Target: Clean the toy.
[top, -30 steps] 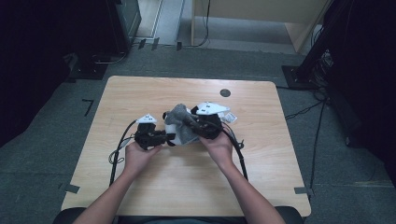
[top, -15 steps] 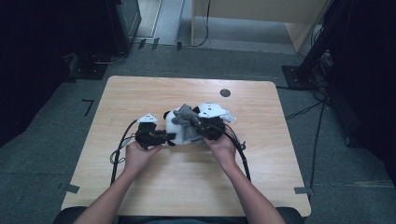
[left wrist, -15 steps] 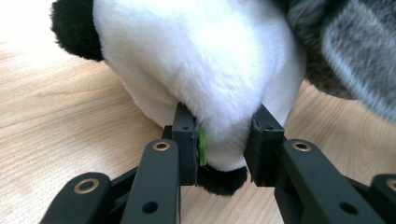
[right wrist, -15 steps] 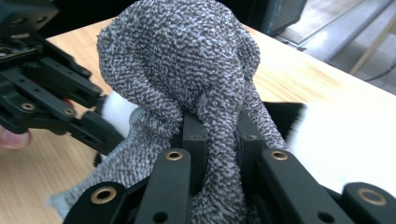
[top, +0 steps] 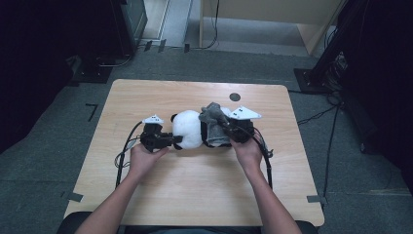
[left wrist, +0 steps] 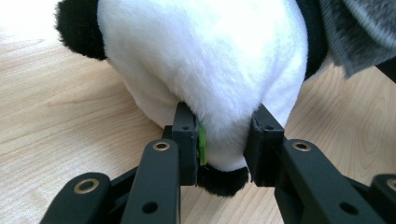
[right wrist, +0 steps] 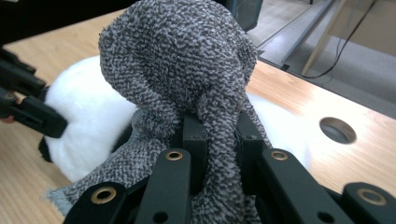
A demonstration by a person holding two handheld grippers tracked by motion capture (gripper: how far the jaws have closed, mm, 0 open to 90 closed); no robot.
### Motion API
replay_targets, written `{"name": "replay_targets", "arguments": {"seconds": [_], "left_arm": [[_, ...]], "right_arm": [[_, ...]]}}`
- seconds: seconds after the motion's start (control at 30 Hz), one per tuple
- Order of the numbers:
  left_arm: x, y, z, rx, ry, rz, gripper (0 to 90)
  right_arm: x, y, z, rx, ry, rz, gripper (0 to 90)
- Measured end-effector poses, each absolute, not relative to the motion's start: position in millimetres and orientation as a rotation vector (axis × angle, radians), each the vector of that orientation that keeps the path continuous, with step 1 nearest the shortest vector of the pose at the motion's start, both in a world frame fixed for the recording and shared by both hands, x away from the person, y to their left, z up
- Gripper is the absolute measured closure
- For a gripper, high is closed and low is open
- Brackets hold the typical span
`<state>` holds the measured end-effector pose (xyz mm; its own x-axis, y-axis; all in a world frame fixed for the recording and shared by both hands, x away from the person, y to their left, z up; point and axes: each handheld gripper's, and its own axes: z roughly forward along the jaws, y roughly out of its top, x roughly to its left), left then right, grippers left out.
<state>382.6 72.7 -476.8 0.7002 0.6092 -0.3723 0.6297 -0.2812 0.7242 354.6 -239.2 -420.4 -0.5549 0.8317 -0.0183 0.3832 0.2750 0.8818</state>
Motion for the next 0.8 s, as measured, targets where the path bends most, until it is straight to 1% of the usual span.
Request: {"name": "replay_targets", "arguments": {"seconds": [0.17, 0.4, 0.5, 0.8], "left_arm": [[384, 75, -477, 1.966, 0.956, -0.037, 69.3], [387, 81, -478, 1.953, 0.969, -0.037, 69.2], [388, 83, -479, 1.951, 0.968, -0.039, 69.2], [390, 88, -481, 1.950, 0.951, -0.039, 68.7]], "right_arm": [[358, -260, -425, 1.152, 2.020, 1.219, 79.8], [363, -278, -438, 1.225, 1.995, 1.211, 79.8], [365, -282, -444, 1.247, 1.991, 1.251, 79.7], [368, -288, -449, 1.272, 2.005, 1.177, 79.7]]}}
